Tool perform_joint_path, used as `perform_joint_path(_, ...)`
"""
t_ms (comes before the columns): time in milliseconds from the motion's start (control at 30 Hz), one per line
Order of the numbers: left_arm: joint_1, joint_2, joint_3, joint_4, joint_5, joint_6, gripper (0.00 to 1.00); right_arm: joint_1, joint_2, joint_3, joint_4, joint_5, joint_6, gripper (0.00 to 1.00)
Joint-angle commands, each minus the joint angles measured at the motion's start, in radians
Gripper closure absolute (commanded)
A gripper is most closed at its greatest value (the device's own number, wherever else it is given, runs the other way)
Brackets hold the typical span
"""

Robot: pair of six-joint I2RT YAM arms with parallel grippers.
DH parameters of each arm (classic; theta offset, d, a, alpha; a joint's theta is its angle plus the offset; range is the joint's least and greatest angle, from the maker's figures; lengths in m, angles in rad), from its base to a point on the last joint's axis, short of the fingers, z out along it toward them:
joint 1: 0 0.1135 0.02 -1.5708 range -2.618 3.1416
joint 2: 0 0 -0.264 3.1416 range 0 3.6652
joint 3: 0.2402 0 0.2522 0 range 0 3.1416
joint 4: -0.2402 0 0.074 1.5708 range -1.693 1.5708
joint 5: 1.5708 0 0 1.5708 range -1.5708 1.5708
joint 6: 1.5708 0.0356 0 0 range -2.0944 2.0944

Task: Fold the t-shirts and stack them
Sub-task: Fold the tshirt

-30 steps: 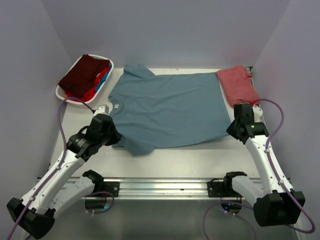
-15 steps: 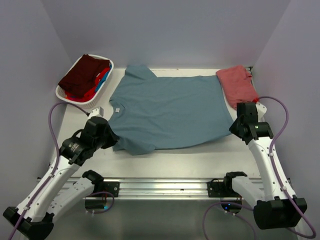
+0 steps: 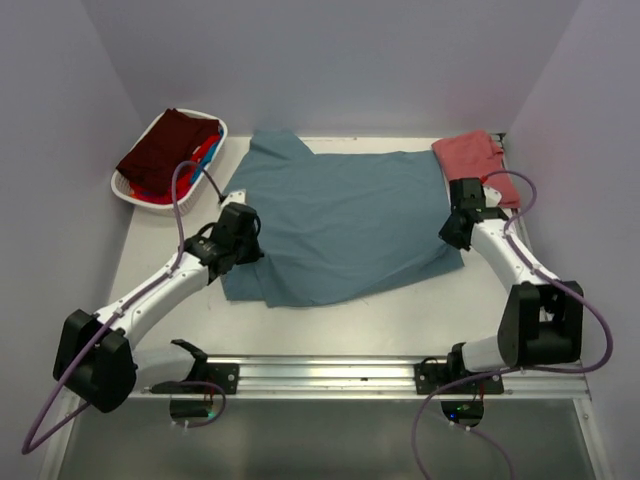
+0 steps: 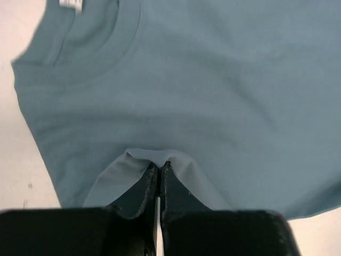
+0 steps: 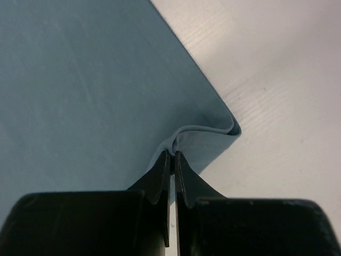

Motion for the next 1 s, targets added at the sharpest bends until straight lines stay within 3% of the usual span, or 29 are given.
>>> perform_joint_path(0,0.036,0.026,0.098,0.171,-0.066,0.096,1.00,-0.022,0.075,0.093,0.113,0.063,0.017,1.00)
perform_joint_path(333,0.120,0.214,0.183,0.196,-0.118,0.149,1.00,-0.053,0.307,0.231,0.135,0.066,0.006,1.00)
perform_joint_path(800,0.140,0.271,0.325,0.210,-0.121,0.177,1.00,-0.084,0.236,0.240,0.135,0.086,0.000,1.00)
perform_joint_path(967,0.140,0.335,0.376,0.196,-0.118,0.197,1.00,-0.090,0.282,0.277,0.130,0.072,0.000,1.00)
